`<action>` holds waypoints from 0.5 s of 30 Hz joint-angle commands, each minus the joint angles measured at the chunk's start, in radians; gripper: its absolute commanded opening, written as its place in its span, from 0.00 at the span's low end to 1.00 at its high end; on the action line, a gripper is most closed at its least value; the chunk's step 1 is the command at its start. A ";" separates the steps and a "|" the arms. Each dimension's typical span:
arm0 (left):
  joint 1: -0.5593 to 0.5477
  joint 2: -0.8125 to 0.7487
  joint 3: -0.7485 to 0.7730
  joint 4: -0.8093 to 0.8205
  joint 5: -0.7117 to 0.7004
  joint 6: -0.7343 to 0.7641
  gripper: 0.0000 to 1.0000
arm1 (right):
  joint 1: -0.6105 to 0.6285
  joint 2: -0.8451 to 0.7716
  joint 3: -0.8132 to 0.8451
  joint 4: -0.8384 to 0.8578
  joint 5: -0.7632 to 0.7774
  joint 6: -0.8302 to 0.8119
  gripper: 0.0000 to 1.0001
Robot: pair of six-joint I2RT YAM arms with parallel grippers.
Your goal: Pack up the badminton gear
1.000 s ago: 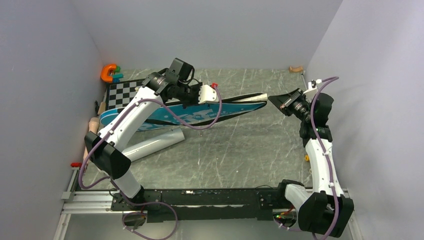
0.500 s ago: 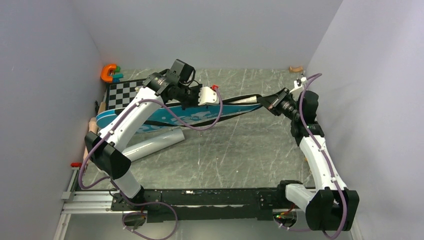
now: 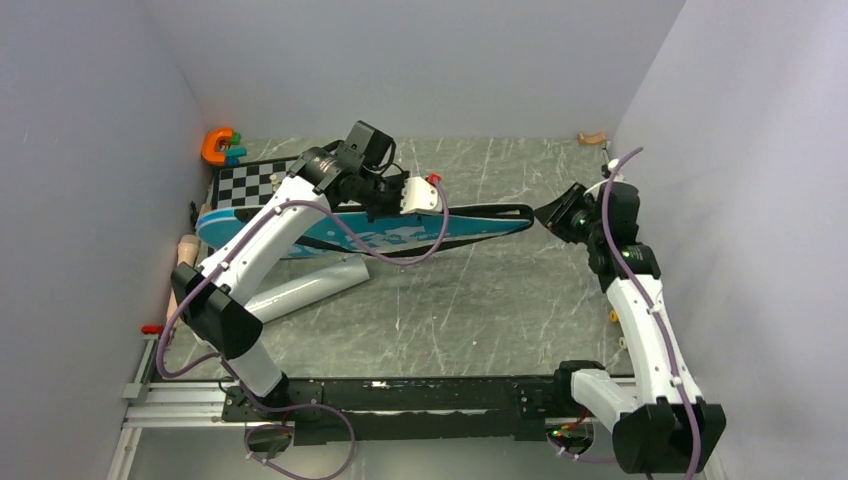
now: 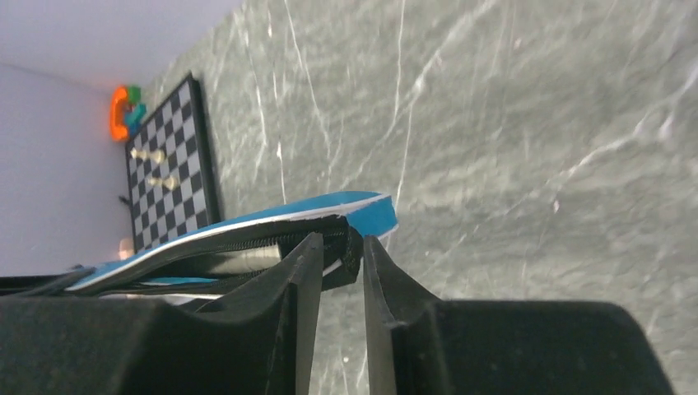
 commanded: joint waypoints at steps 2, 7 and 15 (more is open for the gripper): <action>-0.006 -0.033 0.019 0.078 0.039 0.022 0.00 | -0.006 -0.103 0.143 -0.022 0.067 -0.067 0.29; -0.012 -0.035 0.008 0.085 0.030 0.019 0.00 | -0.005 -0.130 0.158 0.032 -0.097 0.004 0.39; -0.017 -0.016 0.025 0.127 0.020 -0.047 0.00 | 0.053 -0.160 -0.055 0.373 -0.481 0.226 0.69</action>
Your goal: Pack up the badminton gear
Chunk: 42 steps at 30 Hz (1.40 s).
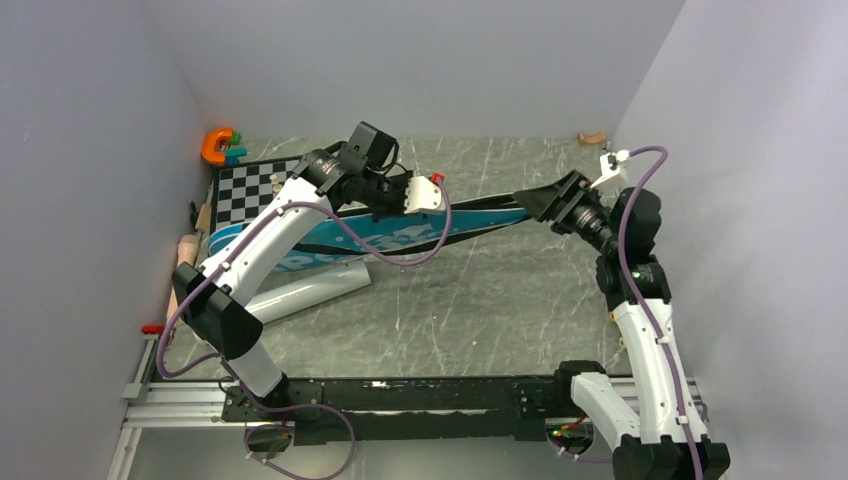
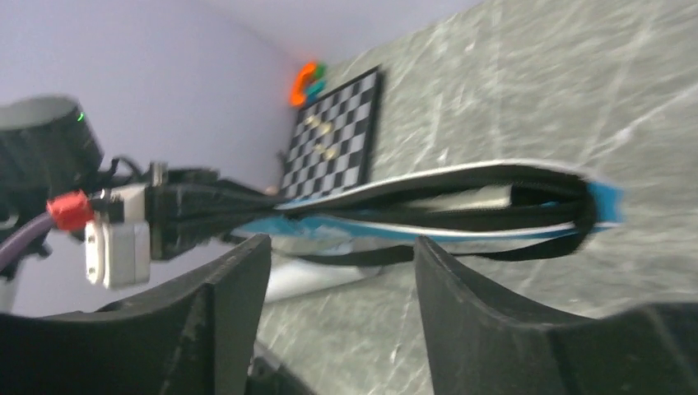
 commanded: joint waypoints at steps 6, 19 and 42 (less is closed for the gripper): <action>-0.007 -0.001 0.068 0.105 0.025 -0.098 0.00 | 0.203 0.032 -0.203 0.409 -0.203 0.162 0.73; -0.067 -0.015 0.054 0.060 0.151 -0.132 0.00 | 0.349 0.282 -0.311 0.860 -0.132 0.133 0.59; -0.068 -0.012 0.078 0.048 0.210 -0.153 0.00 | 0.446 0.436 -0.406 1.296 -0.100 0.285 0.41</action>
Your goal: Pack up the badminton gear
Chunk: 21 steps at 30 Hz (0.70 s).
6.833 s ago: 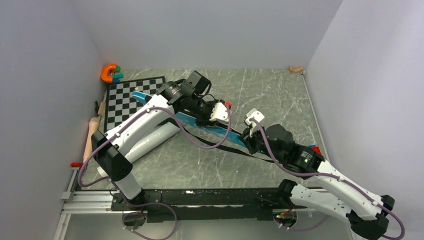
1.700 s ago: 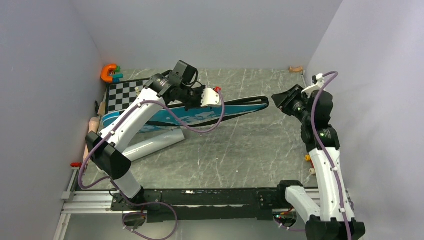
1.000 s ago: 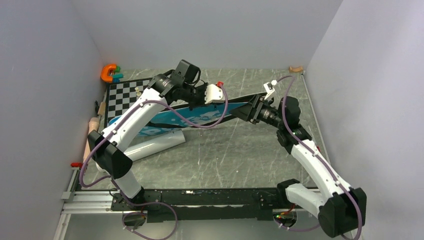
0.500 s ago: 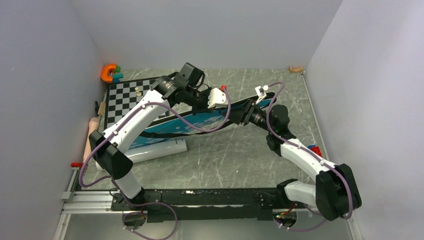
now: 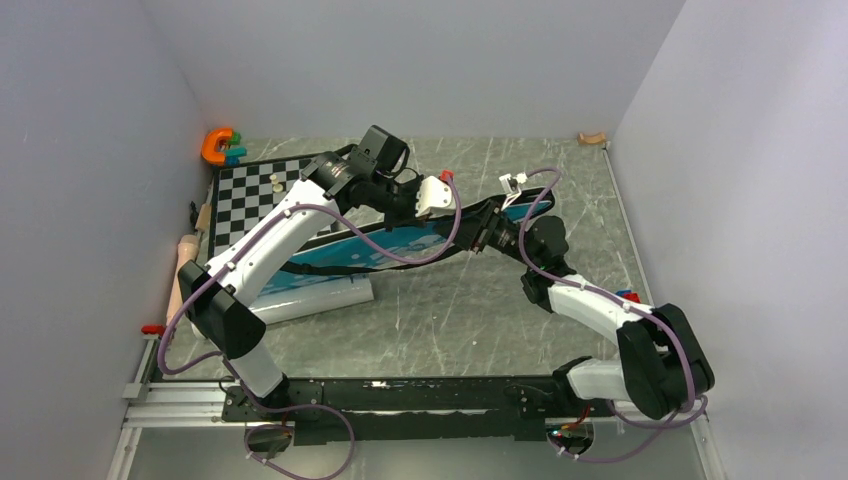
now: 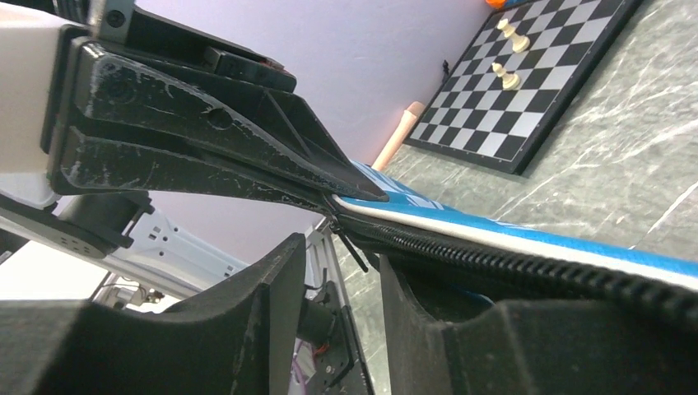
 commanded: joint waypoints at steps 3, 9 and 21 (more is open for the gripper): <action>-0.016 -0.034 0.063 0.041 0.091 -0.001 0.00 | 0.028 0.042 0.019 0.102 0.038 0.016 0.36; -0.017 -0.050 0.047 0.039 0.081 0.009 0.00 | 0.029 0.026 0.015 0.080 0.077 0.006 0.23; -0.020 -0.073 0.006 0.033 0.030 0.052 0.00 | -0.036 -0.149 -0.016 -0.145 0.145 -0.044 0.00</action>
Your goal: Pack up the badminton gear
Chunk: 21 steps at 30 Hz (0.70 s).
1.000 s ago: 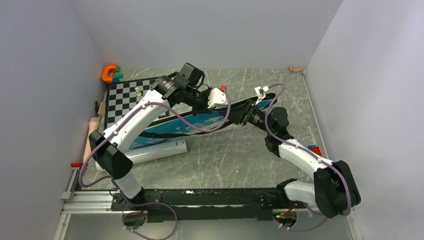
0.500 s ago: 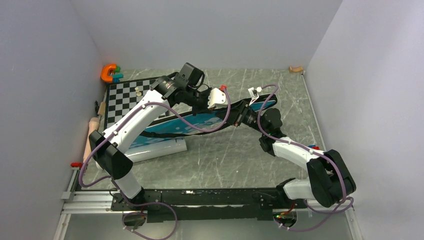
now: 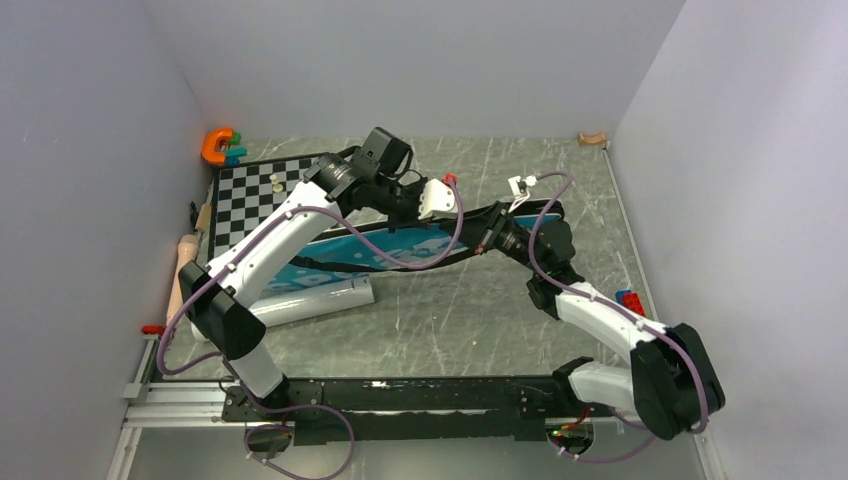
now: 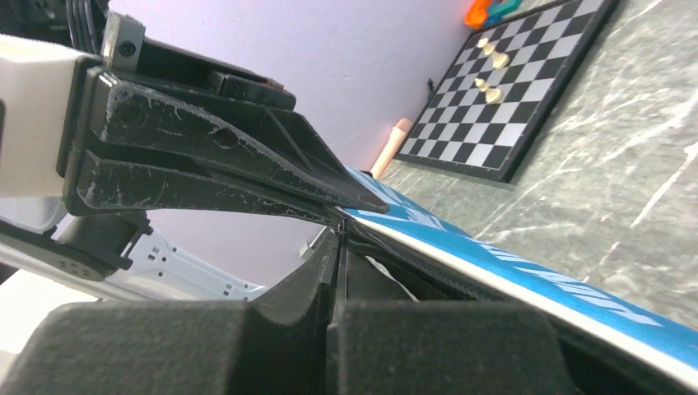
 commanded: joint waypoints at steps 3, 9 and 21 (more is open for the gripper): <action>-0.013 -0.079 -0.004 0.019 0.006 0.060 0.00 | -0.109 -0.147 0.000 -0.168 0.060 -0.072 0.00; -0.025 -0.087 -0.028 0.015 -0.036 0.093 0.00 | -0.280 -0.246 -0.020 -0.277 -0.037 -0.062 0.00; -0.048 -0.102 -0.070 0.020 -0.134 0.141 0.00 | -0.620 -0.347 0.045 -0.585 -0.163 -0.089 0.00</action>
